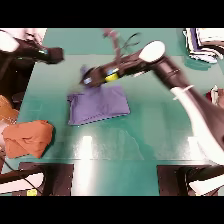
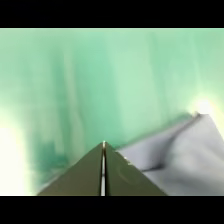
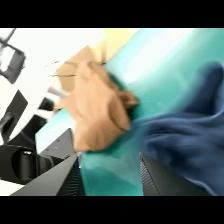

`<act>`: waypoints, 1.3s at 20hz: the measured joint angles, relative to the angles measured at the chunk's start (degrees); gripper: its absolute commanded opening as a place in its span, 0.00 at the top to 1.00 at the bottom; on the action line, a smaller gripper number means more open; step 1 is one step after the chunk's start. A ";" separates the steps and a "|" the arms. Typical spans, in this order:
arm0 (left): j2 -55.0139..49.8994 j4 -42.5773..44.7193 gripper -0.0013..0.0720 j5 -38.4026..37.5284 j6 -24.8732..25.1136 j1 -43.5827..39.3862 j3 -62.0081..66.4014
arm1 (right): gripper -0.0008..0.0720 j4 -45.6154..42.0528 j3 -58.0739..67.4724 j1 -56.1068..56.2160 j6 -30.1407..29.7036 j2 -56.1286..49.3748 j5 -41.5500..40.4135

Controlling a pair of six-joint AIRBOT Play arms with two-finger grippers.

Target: Fold the shirts.

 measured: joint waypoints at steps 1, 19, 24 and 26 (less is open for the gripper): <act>1.14 0.42 0.94 -0.31 0.00 1.27 0.00 | 0.40 0.22 1.14 1.38 -0.79 -2.10 0.04; 4.22 -1.49 0.94 -7.32 2.51 3.21 -0.09 | 0.09 -9.09 -22.86 -26.64 7.72 -3.96 7.65; 4.22 -1.75 0.94 -7.28 3.23 -0.04 -0.09 | 0.39 -5.73 -16.94 -21.49 7.58 -11.19 10.51; 4.22 -1.73 0.94 -7.26 3.30 -1.18 -0.09 | 0.89 -6.29 -14.03 -18.73 7.54 -13.35 10.71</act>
